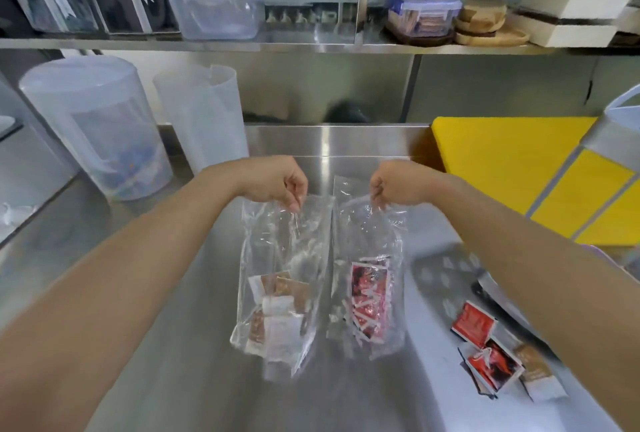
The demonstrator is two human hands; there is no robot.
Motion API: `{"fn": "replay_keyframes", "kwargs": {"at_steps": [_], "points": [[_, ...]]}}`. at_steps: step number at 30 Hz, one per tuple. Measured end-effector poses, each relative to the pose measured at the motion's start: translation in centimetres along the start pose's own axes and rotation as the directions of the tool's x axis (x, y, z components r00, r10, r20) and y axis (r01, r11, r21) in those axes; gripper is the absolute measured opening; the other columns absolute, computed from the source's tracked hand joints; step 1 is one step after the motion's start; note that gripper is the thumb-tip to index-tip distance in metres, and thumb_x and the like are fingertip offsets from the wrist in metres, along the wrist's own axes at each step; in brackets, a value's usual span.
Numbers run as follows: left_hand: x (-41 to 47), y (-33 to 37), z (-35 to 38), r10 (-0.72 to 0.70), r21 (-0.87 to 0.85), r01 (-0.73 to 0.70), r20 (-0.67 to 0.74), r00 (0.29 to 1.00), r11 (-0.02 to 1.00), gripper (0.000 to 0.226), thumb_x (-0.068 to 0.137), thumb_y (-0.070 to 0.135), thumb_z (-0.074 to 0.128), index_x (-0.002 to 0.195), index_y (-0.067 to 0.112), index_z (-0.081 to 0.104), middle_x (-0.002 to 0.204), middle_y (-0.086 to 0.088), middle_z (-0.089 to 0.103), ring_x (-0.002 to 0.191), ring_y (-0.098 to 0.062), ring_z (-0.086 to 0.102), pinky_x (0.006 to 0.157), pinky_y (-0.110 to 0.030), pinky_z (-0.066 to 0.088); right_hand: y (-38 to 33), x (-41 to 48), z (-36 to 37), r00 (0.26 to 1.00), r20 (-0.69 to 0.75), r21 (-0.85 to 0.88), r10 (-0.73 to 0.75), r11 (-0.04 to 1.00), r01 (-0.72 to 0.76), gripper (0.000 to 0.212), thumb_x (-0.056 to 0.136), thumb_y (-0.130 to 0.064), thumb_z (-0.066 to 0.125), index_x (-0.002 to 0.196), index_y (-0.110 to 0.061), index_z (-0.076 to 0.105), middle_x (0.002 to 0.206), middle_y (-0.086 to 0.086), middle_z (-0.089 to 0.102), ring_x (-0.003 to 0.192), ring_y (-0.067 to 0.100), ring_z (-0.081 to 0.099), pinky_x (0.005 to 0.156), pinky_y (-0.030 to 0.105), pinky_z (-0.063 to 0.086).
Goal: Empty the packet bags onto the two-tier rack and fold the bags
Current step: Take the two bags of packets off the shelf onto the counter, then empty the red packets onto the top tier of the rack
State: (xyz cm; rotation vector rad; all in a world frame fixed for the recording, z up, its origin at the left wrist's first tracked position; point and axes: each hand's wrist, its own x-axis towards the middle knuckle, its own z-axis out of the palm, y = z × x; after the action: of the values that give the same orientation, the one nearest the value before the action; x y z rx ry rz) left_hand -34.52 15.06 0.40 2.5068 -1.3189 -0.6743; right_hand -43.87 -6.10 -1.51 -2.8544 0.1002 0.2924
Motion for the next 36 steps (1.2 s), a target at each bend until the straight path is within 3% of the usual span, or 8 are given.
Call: {"fn": "replay_keyframes", "kwargs": {"at_steps": [2, 7, 16, 21, 24, 27, 31, 36], "points": [[1.4, -1.2, 0.0, -0.024, 0.054, 0.03, -0.116, 0.993, 0.998, 0.007, 0.079, 0.016, 0.069, 0.075, 0.02, 0.066, 0.082, 0.0, 0.071, 0.067, -0.007, 0.059, 0.067, -0.028, 0.045, 0.8, 1.7, 0.8, 0.997, -0.073, -0.03, 0.036, 0.999, -0.038, 0.017, 0.08, -0.001, 0.056, 0.077, -0.011, 0.071, 0.09, 0.009, 0.072, 0.084, 0.021, 0.064, 0.081, 0.035, 0.053], [4.7, -4.4, 0.6, -0.045, 0.142, 0.088, -0.279, 0.959, 0.986, 0.008, 0.085, 0.021, 0.062, 0.091, 0.017, 0.066, 0.079, 0.011, 0.059, 0.072, -0.009, 0.053, 0.061, -0.026, 0.037, 2.7, 6.0, 2.6, 0.986, -0.124, -0.043, 0.11, 0.992, -0.116, 0.014, 0.081, -0.007, 0.057, 0.086, -0.003, 0.07, 0.096, 0.014, 0.069, 0.092, 0.029, 0.06, 0.084, 0.04, 0.052], [11.7, -11.0, 7.1, -0.121, 0.142, 0.17, -0.3, 0.946, 0.975, 0.02, 0.088, 0.019, 0.052, 0.106, 0.015, 0.058, 0.106, -0.006, 0.067, 0.1, -0.029, 0.059, 0.084, -0.036, 0.043, 5.3, 12.2, 8.0, 0.974, -0.048, -0.047, 0.22, 0.974, -0.222, 0.018, 0.082, -0.009, 0.052, 0.092, -0.005, 0.067, 0.105, 0.015, 0.067, 0.1, 0.034, 0.06, 0.076, 0.031, 0.043], [13.6, -13.3, 10.6, -0.142, 0.206, 0.204, -0.277, 0.95, 0.957, 0.025, 0.088, 0.023, 0.049, 0.11, 0.013, 0.058, 0.112, -0.007, 0.064, 0.107, -0.029, 0.055, 0.092, -0.038, 0.036, 5.6, 13.3, 11.0, 0.958, -0.077, -0.092, 0.275, 0.955, -0.281, 0.011, 0.079, -0.008, 0.049, 0.074, -0.013, 0.058, 0.104, 0.016, 0.066, 0.098, 0.034, 0.061, 0.08, 0.033, 0.043], [13.6, -13.6, 11.4, -0.148, 0.187, 0.215, -0.316, 0.937, 0.959, 0.031, 0.091, 0.025, 0.047, 0.12, 0.016, 0.053, 0.12, -0.006, 0.059, 0.113, -0.027, 0.05, 0.096, -0.037, 0.031, 5.1, 13.7, 12.2, 0.96, -0.117, -0.191, 0.255, 0.943, -0.274, 0.023, 0.084, -0.01, 0.042, 0.097, -0.008, 0.061, 0.113, 0.014, 0.063, 0.109, 0.031, 0.056, 0.095, 0.037, 0.035], [13.1, -13.0, 11.0, -0.13, 0.174, 0.208, -0.377, 0.917, 0.962, 0.036, 0.091, 0.022, 0.046, 0.126, 0.017, 0.05, 0.129, -0.005, 0.053, 0.121, -0.025, 0.044, 0.101, -0.034, 0.024, 4.7, 13.9, 12.2, 0.962, -0.138, -0.219, 0.234, 0.94, -0.26, 0.025, 0.083, -0.01, 0.041, 0.099, -0.008, 0.06, 0.113, 0.012, 0.061, 0.11, 0.028, 0.053, 0.095, 0.038, 0.03], [12.2, -11.0, 9.8, -0.122, 0.109, 0.192, -0.456, 0.881, 0.975, 0.036, 0.088, 0.017, 0.047, 0.124, 0.015, 0.051, 0.131, -0.004, 0.05, 0.122, -0.024, 0.041, 0.101, -0.031, 0.02, 4.5, 13.2, 12.0, 0.951, -0.22, -0.119, 0.215, 0.962, -0.245, 0.031, 0.088, -0.018, 0.043, 0.116, -0.009, 0.053, 0.124, 0.011, 0.053, 0.118, 0.027, 0.045, 0.097, 0.039, 0.027], [10.8, -7.1, 9.7, -0.108, -0.016, 0.119, -0.549, 0.829, 0.993, 0.044, 0.088, 0.026, 0.052, 0.131, 0.017, 0.045, 0.142, -0.003, 0.042, 0.134, -0.023, 0.031, 0.11, -0.034, 0.017, 4.8, 10.9, 12.8, 0.914, -0.326, 0.064, 0.241, 0.97, -0.233, 0.058, 0.09, -0.038, 0.047, 0.141, -0.017, 0.027, 0.151, 0.007, 0.029, 0.137, 0.026, 0.029, 0.108, 0.046, 0.023]]}}
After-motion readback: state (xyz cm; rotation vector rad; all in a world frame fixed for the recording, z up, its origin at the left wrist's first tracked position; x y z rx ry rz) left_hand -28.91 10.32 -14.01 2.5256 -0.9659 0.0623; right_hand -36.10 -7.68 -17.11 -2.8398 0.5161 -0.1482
